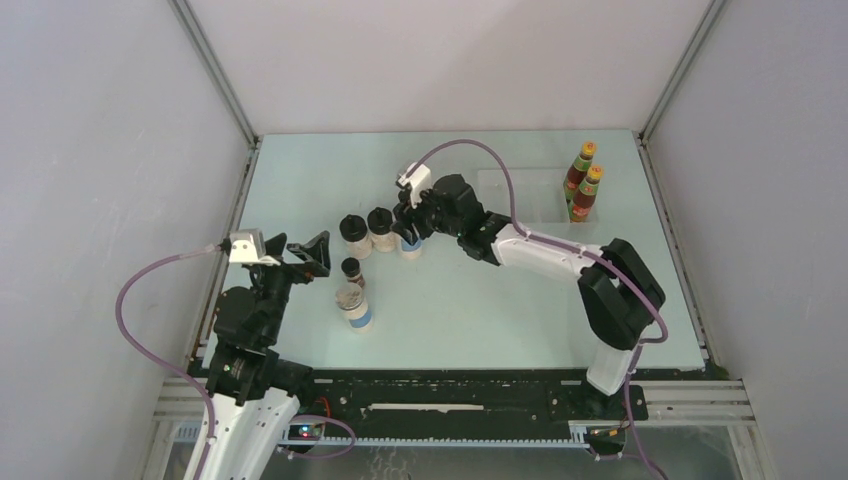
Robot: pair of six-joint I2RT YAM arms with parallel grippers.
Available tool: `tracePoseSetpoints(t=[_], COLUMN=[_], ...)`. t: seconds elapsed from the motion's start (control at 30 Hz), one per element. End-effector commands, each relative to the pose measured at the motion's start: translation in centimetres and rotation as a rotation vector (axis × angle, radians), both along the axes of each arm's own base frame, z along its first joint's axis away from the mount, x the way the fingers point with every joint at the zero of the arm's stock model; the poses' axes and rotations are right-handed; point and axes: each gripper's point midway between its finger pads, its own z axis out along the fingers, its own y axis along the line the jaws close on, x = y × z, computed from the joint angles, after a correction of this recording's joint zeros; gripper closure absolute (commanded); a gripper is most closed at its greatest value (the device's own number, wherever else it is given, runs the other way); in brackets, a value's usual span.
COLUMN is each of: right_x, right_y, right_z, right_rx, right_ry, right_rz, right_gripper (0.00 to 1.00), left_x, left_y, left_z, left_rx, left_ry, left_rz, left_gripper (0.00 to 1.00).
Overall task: Organize the condiment bottles
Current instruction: Pick up the bottle from the center of the board.
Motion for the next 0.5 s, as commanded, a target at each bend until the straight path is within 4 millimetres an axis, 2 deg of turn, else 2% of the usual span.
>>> tracePoseSetpoints(t=[0.0,0.3,0.47], right_x=[-0.2,-0.5,0.0], right_y=[-0.6,-3.2,-5.3], right_z=[7.3,11.1,13.0], right_rx=[0.097,0.108,0.112], right_ry=[-0.144,-0.217,-0.261], right_rz=[-0.032,-0.111,-0.182], right_gripper=[1.0,1.0,1.0], left_x=[-0.1,-0.2,-0.1], left_y=[-0.1,-0.2,-0.2], left_z=[0.2,0.2,0.1], left_rx=[0.016,0.013,0.014], left_ry=[-0.02,-0.021,-0.019], left_rz=[-0.007,-0.013,-0.015], left_gripper=[0.0,0.0,0.0])
